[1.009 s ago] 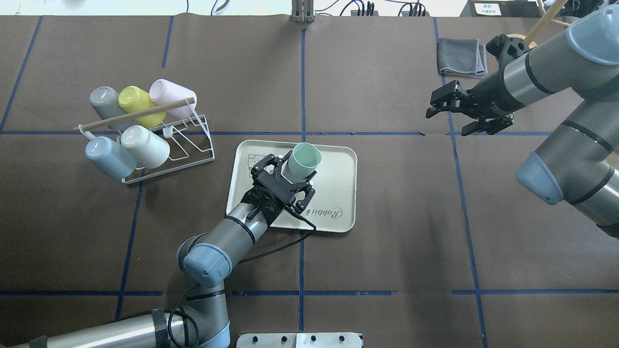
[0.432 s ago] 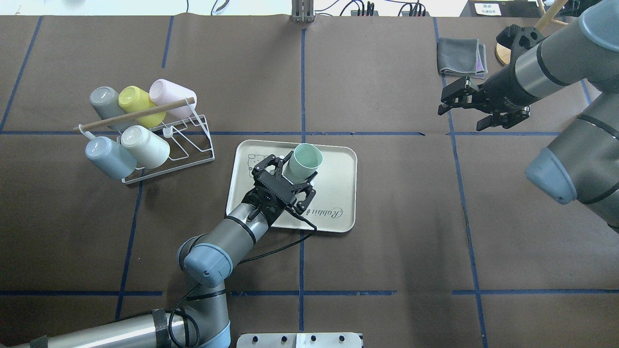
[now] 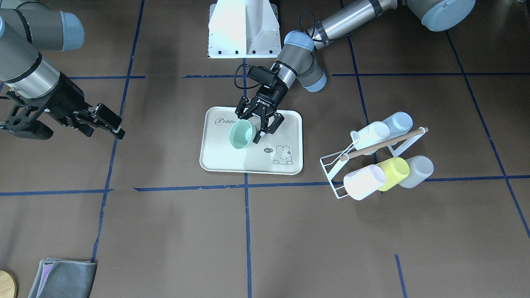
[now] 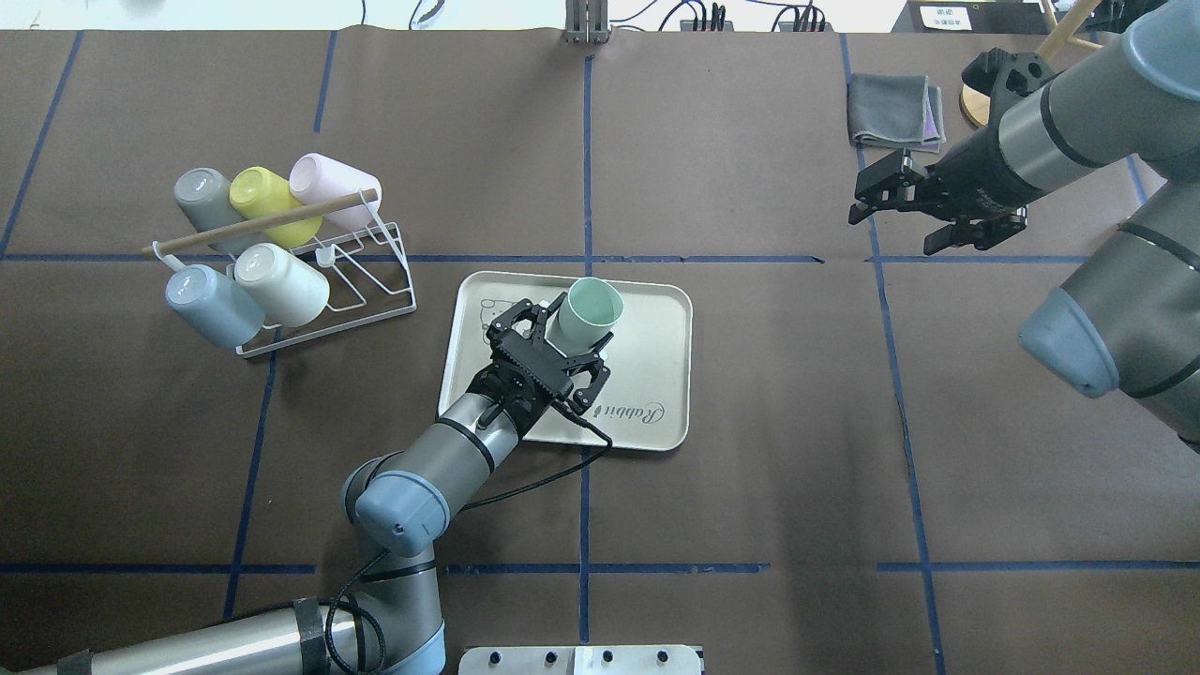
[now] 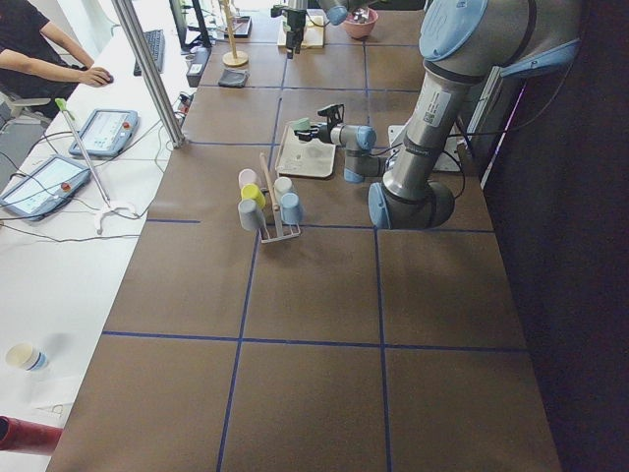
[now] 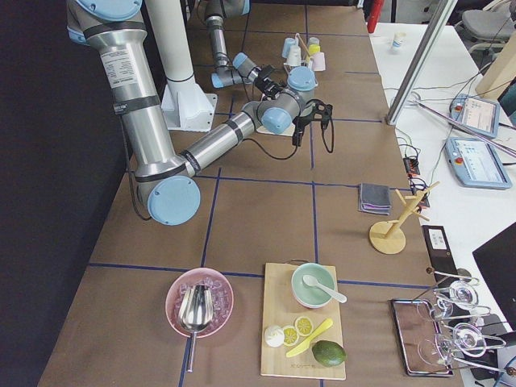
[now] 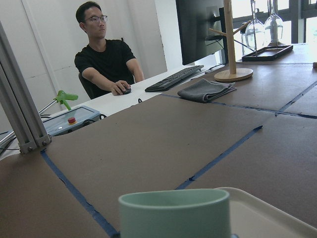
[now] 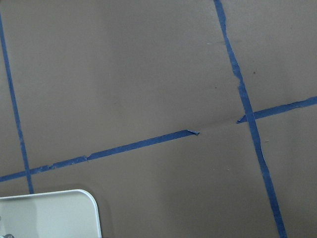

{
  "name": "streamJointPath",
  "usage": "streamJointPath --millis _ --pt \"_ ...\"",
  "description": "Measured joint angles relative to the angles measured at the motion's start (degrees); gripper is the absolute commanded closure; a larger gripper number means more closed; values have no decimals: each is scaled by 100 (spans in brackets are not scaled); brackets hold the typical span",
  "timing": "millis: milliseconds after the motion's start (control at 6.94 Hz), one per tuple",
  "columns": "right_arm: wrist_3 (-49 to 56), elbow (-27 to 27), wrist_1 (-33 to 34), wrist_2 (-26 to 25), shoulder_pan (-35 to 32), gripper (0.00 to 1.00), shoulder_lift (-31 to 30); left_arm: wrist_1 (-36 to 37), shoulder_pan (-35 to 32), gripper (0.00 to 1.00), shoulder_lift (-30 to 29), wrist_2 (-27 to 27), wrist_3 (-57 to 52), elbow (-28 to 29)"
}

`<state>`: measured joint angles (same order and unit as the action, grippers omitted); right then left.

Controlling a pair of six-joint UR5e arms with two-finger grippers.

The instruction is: Pick up and place green cup on tray

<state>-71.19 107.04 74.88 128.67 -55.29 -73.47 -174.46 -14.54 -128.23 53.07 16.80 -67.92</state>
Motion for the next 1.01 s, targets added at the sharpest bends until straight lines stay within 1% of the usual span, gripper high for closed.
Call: streamJointPath --millis 432,577,1009 --pt "0 47 0 0 0 0 -3 16 -8 21 7 -15 -7 6" --pt "0 70 0 0 0 0 -12 17 -10 17 11 -20 -9 4" --pt "-2 95 0 0 6 0 -32 18 -13 16 23 -40 -12 0"
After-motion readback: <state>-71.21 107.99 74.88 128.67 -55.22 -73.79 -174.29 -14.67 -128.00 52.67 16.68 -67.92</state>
